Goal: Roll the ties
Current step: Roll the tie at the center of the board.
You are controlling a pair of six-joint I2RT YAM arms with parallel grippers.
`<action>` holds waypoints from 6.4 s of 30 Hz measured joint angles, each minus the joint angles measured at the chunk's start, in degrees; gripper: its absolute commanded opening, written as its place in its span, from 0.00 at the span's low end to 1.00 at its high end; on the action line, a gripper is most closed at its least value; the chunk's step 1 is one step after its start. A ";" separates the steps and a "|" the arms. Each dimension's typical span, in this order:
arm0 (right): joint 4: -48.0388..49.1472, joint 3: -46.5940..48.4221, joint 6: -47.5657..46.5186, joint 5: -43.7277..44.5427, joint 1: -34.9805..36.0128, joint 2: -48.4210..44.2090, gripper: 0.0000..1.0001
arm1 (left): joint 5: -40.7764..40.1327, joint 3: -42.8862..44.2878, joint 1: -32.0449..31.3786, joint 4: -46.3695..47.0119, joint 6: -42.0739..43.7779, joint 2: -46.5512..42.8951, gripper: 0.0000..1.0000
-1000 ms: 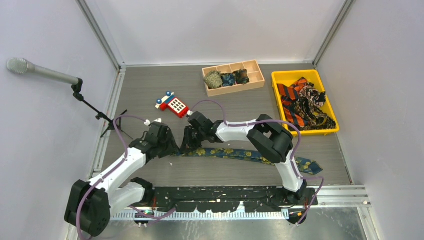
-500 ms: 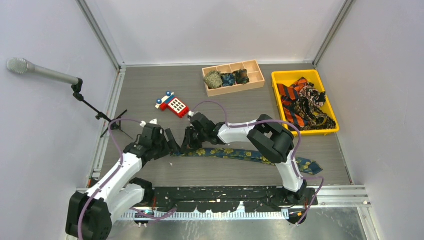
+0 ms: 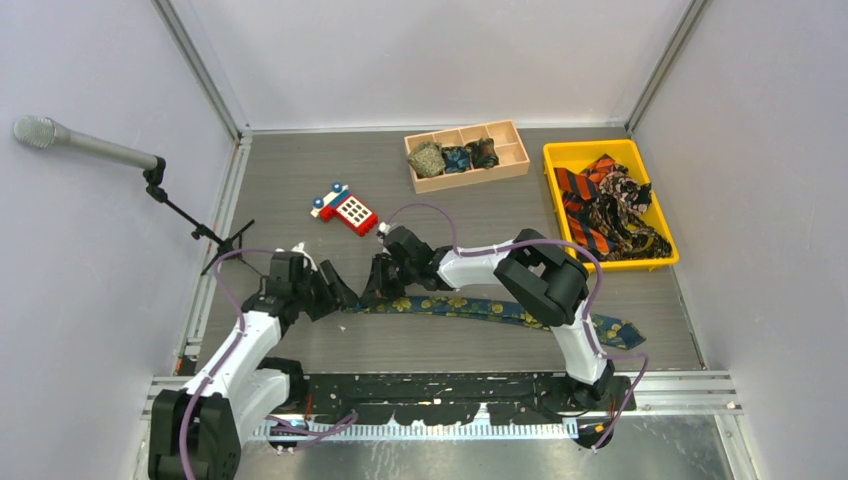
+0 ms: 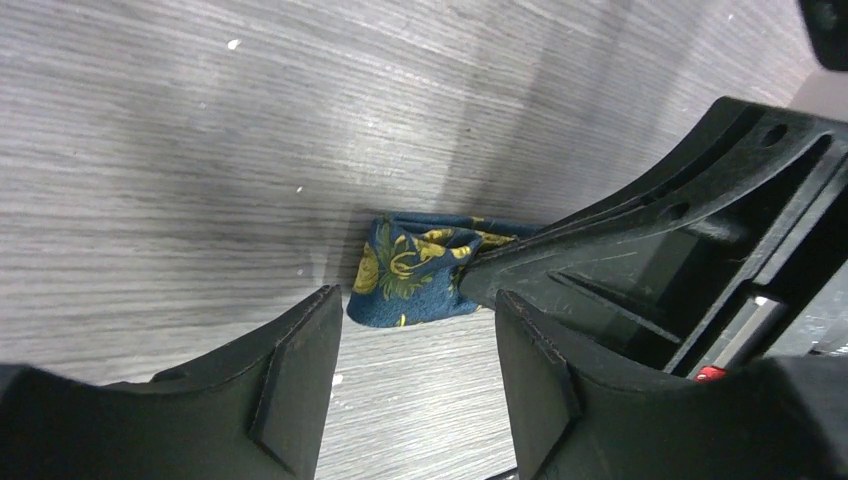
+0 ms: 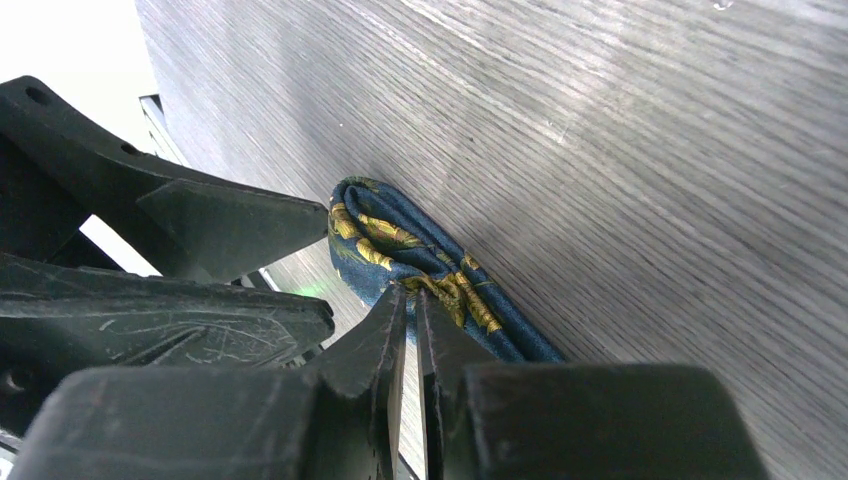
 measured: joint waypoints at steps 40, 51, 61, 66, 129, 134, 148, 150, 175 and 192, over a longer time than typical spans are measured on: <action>1.03 -0.24 0.35 -1.36 -0.37 0.39 0.15 | 13.94 -4.31 7.56 11.37 -0.85 6.14 0.17; -0.92 0.94 0.31 -1.51 -0.35 0.42 0.16 | 13.53 -4.44 7.30 9.46 -0.37 3.76 0.00; -6.10 3.13 0.04 -0.96 -0.20 -0.07 0.17 | 10.08 -2.80 5.88 4.76 0.09 2.05 0.00; -7.65 3.10 0.07 0.00 0.22 -1.07 0.17 | 9.09 -1.79 5.33 3.48 0.98 1.66 0.00; -9.31 15.50 2.14 -3.72 1.49 9.14 0.16 | -3.89 5.70 -2.56 -4.22 0.90 1.88 0.00; -8.31 14.86 2.49 -3.98 1.31 9.14 0.16 | -4.46 5.46 -3.41 -3.34 0.85 2.27 0.00; -5.29 11.78 3.41 -3.19 1.11 7.82 0.16 | -4.83 4.61 -4.72 -0.68 0.66 2.99 0.00; -5.29 11.28 3.39 -2.64 1.11 7.37 0.16 | -4.74 4.50 -4.85 -0.28 0.63 3.06 0.00; -17.03 7.65 -0.50 3.30 1.62 -3.37 0.16 | -3.72 3.74 -7.17 2.73 0.66 5.60 0.00; -18.10 5.44 -1.33 4.76 1.33 -6.84 0.16 | -1.09 3.26 -8.63 3.56 1.03 6.32 0.24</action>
